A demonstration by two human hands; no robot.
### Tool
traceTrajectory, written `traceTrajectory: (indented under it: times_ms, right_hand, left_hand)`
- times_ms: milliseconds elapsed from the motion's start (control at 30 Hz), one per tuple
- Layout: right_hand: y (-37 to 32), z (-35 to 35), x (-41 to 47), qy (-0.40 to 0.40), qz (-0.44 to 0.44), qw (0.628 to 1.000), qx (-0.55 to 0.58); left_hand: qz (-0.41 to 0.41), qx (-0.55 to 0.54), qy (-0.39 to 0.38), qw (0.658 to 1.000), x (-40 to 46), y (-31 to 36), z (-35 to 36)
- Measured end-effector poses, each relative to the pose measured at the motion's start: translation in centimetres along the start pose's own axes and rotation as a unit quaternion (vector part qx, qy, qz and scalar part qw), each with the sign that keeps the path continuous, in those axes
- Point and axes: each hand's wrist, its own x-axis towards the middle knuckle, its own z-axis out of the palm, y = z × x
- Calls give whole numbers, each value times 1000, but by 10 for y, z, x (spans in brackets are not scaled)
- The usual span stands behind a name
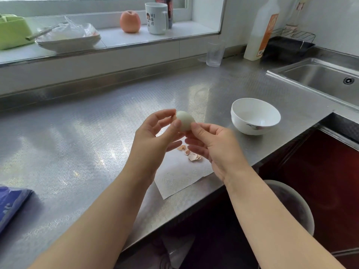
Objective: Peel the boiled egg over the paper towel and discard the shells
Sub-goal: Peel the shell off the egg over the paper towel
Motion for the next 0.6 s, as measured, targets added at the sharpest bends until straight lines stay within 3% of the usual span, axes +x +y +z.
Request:
traceTrajectory:
  times_ms: [133, 300, 467, 600]
  right_hand:
    - [1, -7, 3, 0, -27, 999, -24]
    - [5, -9, 3, 28, -115, 976, -182]
    - [8, -5, 2, 62, -230, 898, -369]
    - [11, -3, 2, 62, -316, 833, -451]
  left_hand:
    - [-20, 11, 18, 1000, 1, 5, -4]
    - [-81, 21, -28, 996, 7, 5, -12]
    - [-149, 19, -151, 977, 6, 5, -12]
    - [-142, 25, -132, 981, 4, 3, -8]
